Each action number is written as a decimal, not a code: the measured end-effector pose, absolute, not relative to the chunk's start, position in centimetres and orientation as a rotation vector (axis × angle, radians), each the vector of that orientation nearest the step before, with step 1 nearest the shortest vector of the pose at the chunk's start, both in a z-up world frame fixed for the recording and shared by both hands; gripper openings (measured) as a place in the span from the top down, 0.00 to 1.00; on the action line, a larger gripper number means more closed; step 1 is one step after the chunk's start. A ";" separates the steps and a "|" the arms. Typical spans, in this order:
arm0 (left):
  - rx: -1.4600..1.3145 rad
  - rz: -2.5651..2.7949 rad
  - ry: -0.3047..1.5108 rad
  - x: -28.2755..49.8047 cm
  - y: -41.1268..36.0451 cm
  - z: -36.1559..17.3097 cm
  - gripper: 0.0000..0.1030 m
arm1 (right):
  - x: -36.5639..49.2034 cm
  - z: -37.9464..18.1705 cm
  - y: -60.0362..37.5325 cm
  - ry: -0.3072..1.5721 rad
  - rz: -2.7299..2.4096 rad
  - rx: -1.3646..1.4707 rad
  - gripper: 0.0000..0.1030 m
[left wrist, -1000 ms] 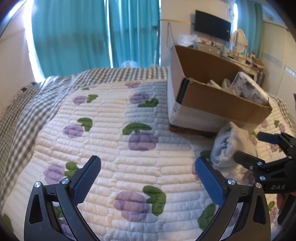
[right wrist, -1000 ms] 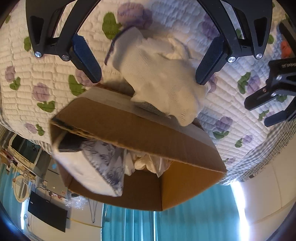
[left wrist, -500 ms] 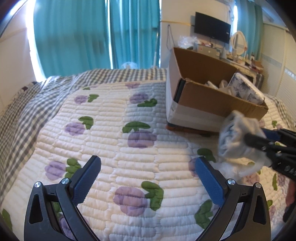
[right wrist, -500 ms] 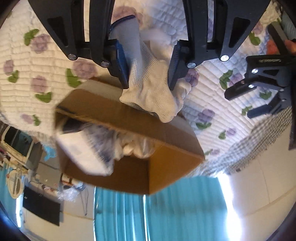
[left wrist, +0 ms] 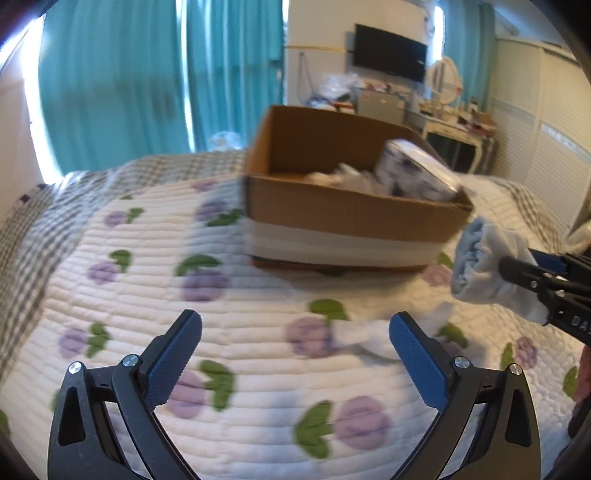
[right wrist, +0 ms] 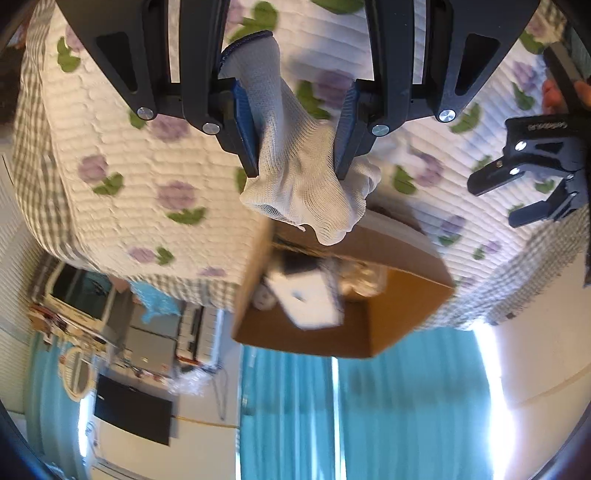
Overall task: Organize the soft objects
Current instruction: 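Grasp the white knit glove with the right gripper while the left grasps the remaining white glove, then carry both gloves over the box and open both grippers to drop them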
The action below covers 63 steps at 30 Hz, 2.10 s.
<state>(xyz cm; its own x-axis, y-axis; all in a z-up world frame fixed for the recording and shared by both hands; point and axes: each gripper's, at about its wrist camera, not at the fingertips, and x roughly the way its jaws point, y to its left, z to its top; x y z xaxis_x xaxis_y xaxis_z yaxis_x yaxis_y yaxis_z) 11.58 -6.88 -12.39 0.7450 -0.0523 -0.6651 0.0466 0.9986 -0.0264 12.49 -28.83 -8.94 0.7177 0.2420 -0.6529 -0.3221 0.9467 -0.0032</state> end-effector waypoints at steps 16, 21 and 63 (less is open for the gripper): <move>0.074 -0.221 0.884 15.3 -14.3 -18.3 0.34 | 14.2 -11.4 -32.4 0.796 0.234 -0.045 0.62; 0.050 -0.230 0.884 14.9 -13.3 -18.3 0.56 | 14.0 -11.4 -31.9 0.795 0.243 -0.060 0.62; 0.110 -0.170 0.576 21.5 -10.4 -0.7 0.59 | 18.3 6.0 -24.9 0.470 0.344 -0.216 0.62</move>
